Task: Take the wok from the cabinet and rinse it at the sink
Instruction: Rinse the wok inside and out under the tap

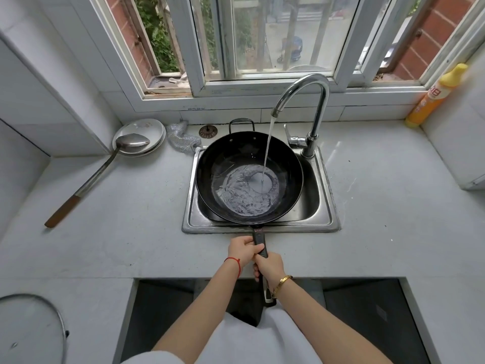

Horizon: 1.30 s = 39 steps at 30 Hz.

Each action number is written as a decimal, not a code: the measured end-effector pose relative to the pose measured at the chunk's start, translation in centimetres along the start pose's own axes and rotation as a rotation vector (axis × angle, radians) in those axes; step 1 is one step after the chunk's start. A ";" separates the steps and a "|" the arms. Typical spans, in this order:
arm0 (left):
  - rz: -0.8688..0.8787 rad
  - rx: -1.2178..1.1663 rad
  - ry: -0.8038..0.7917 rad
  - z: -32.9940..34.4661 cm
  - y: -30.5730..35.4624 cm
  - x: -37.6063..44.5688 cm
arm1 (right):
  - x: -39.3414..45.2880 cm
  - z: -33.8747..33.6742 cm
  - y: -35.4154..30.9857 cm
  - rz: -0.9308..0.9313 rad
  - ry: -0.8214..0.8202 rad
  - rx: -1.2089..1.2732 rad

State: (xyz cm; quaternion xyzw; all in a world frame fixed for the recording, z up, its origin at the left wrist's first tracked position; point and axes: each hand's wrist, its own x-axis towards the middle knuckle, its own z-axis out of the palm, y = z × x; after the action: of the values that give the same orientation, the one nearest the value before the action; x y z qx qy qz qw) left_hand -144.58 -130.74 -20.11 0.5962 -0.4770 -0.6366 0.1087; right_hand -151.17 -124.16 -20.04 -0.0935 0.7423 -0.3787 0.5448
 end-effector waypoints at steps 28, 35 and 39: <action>-0.028 0.026 0.000 0.0 -0.4 0.3 | -0.1 -0.1 0.7 -0.083 0.015 -0.090; -0.031 0.007 -0.014 -0.1 -0.5 0.4 | 0.1 -0.2 0.8 -0.065 -0.003 -0.070; -0.027 0.004 -0.032 -0.2 -0.7 0.6 | 0.0 -0.4 0.7 -0.079 -0.014 -0.118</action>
State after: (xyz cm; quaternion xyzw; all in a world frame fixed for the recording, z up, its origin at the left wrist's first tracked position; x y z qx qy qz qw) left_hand -144.27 -130.95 -21.00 0.5925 -0.4718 -0.6465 0.0910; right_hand -151.38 -123.54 -20.46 -0.1573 0.7551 -0.3551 0.5282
